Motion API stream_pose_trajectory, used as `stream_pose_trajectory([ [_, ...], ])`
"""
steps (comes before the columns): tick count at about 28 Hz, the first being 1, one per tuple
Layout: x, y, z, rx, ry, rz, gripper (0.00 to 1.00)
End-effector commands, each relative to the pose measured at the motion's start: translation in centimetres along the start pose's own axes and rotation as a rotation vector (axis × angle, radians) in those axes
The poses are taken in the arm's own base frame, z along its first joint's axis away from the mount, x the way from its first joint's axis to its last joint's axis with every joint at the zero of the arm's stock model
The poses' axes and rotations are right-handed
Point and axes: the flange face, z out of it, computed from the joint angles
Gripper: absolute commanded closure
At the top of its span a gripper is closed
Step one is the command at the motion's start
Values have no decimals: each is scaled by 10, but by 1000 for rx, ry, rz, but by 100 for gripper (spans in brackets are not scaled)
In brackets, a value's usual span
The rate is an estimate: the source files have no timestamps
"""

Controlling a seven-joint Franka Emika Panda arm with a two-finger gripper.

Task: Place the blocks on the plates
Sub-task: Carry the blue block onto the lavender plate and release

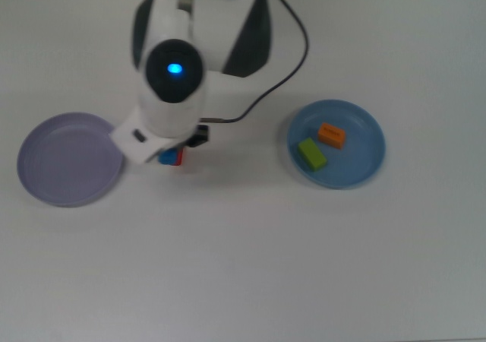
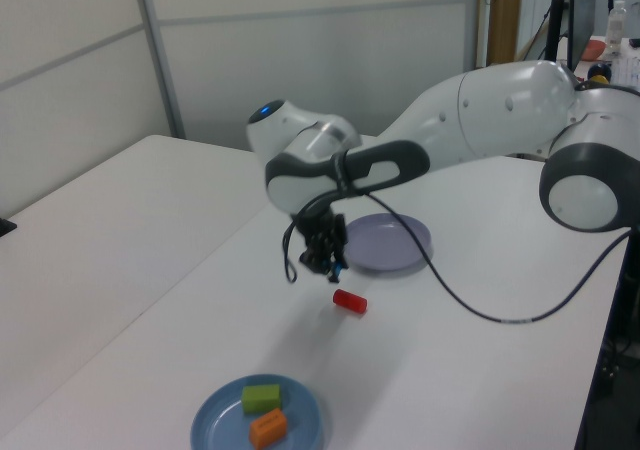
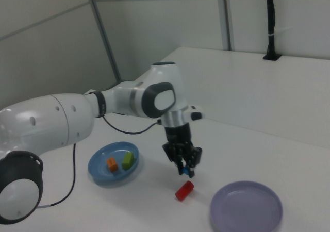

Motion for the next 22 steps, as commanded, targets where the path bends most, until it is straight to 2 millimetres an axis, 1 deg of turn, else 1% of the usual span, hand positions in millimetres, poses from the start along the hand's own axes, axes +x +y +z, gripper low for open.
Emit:
stream_pose_trajectory([
  [1,-4,75,17,17,4,65,100],
  [2,-5,87,21,21,7,77,100],
  [3,-6,107,25,26,23,92,100],
  [5,-6,124,34,24,33,104,100],
  [8,-3,143,52,15,37,123,100],
  [9,-1,154,66,7,38,134,100],
  [10,1,157,72,0,40,135,100],
  [11,3,158,77,-5,45,135,95],
  [13,6,159,86,-6,50,138,79],
  [14,5,166,90,-5,49,146,76],
  [18,1,178,92,11,50,170,76],
  [19,1,178,92,12,50,169,75],
  [20,1,178,91,13,52,167,62],
  [21,1,178,90,14,52,166,45],
  [22,1,178,90,14,52,165,22],
])
